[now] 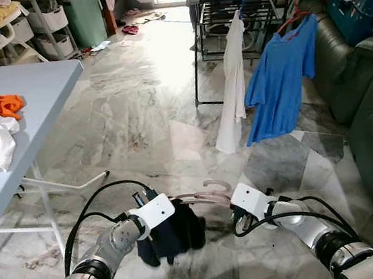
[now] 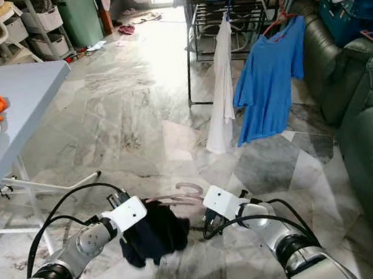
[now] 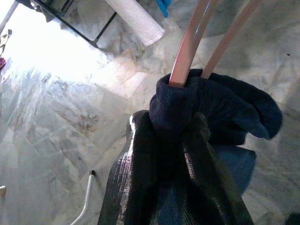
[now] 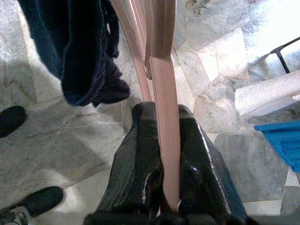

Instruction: Hang hanger

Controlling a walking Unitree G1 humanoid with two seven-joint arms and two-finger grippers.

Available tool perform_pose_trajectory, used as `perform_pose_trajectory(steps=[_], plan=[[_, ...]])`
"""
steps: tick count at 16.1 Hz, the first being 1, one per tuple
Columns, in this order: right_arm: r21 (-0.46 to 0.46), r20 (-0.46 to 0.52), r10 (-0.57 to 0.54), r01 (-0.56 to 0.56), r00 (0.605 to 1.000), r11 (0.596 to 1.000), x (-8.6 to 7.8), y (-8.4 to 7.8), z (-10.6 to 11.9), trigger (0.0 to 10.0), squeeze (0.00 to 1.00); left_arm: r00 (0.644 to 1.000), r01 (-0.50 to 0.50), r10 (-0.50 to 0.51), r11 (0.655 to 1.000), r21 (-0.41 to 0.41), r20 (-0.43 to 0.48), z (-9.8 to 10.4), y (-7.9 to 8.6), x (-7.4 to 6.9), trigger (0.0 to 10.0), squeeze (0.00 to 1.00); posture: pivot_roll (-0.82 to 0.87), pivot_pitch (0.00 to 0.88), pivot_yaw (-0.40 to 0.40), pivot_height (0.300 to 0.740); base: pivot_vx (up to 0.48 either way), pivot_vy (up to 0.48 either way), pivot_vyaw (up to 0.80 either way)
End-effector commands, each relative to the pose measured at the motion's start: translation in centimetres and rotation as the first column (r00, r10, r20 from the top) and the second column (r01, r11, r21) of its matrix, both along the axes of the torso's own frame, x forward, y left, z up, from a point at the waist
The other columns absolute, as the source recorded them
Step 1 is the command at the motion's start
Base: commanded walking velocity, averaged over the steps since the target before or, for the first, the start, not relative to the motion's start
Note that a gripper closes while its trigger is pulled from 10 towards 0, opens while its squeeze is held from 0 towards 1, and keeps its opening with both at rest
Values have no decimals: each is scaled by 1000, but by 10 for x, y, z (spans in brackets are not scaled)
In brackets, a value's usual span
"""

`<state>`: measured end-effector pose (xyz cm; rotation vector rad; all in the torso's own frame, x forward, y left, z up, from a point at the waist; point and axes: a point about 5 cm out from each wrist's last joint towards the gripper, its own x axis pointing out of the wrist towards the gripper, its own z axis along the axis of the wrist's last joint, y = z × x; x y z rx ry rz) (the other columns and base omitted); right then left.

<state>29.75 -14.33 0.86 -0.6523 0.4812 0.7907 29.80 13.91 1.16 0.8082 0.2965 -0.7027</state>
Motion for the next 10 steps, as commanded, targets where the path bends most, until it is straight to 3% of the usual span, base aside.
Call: perform_pose_trajectory(steps=[1,6,7,8,9,10], plan=[[63,25,28,-30,999,998,3,20,5,0,0,989,93,-82,992,-90,126,23,-28,12,10000,0,-142,0,32,740,0,0,0],[70,16,42,-43,999,997,1,25,3,0,0,960,215,-197,974,-71,199,29,-51,9,10000,0,-141,0,32,740,0,0,0],[77,10,60,-61,998,995,-1,29,3,0,0,952,238,-217,968,-80,217,32,-57,9,10000,529,-142,0,35,740,0,0,0],[79,11,62,-62,998,995,-1,29,3,0,0,951,242,-218,966,-88,220,33,-58,9,10000,843,-143,0,37,740,0,0,0],[79,12,62,-63,998,995,0,30,3,0,0,949,244,-221,966,-81,225,33,-59,9,10000,1000,-143,0,38,740,0,0,0],[80,12,60,-61,998,995,0,30,3,0,0,948,250,-228,965,-80,221,32,-60,9,10000,1000,-145,0,40,740,0,0,0]])
